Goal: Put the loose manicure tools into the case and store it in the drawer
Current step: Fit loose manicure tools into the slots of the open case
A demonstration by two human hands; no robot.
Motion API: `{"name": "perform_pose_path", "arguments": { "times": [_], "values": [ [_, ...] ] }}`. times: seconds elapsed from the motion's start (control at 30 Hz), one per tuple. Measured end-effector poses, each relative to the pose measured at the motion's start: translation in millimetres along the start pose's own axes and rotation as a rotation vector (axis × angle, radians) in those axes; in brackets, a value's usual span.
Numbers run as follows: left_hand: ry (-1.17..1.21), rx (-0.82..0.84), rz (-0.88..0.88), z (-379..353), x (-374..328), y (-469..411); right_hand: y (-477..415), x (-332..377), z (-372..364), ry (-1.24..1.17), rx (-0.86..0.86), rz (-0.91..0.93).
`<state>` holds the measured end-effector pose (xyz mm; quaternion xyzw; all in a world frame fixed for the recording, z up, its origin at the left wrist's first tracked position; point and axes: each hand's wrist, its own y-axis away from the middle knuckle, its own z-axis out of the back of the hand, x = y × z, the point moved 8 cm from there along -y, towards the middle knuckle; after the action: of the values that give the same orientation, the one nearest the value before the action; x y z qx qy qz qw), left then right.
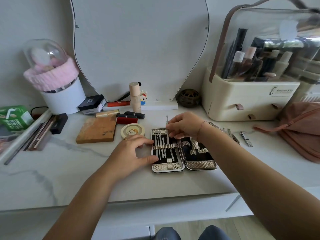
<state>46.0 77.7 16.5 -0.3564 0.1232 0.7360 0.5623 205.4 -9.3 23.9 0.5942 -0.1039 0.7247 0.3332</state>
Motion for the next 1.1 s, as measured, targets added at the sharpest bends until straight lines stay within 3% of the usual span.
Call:
{"name": "perform_pose_path", "arguments": {
  "times": [0.2,0.37,0.73,0.9,1.1],
  "values": [
    [0.005,0.000,-0.013,0.9,-1.2,0.6,-4.1,-1.9,-2.7,0.023,0.004,-0.047],
    [-0.011,0.007,-0.002,1.3,-2.6,0.6,-7.0,-1.5,-0.5,0.291,-0.026,-0.032],
    [-0.001,0.013,0.011,1.1,-3.5,0.7,-7.4,3.2,-6.8,0.590,-0.021,0.018],
    [-0.003,0.017,0.011,0.5,-2.8,0.7,-6.7,9.8,-2.4,0.528,-0.088,0.092],
    [-0.011,0.021,0.018,0.1,-1.3,0.9,-14.0,9.3,1.3,0.530,-0.157,-0.023]
  ]
}}
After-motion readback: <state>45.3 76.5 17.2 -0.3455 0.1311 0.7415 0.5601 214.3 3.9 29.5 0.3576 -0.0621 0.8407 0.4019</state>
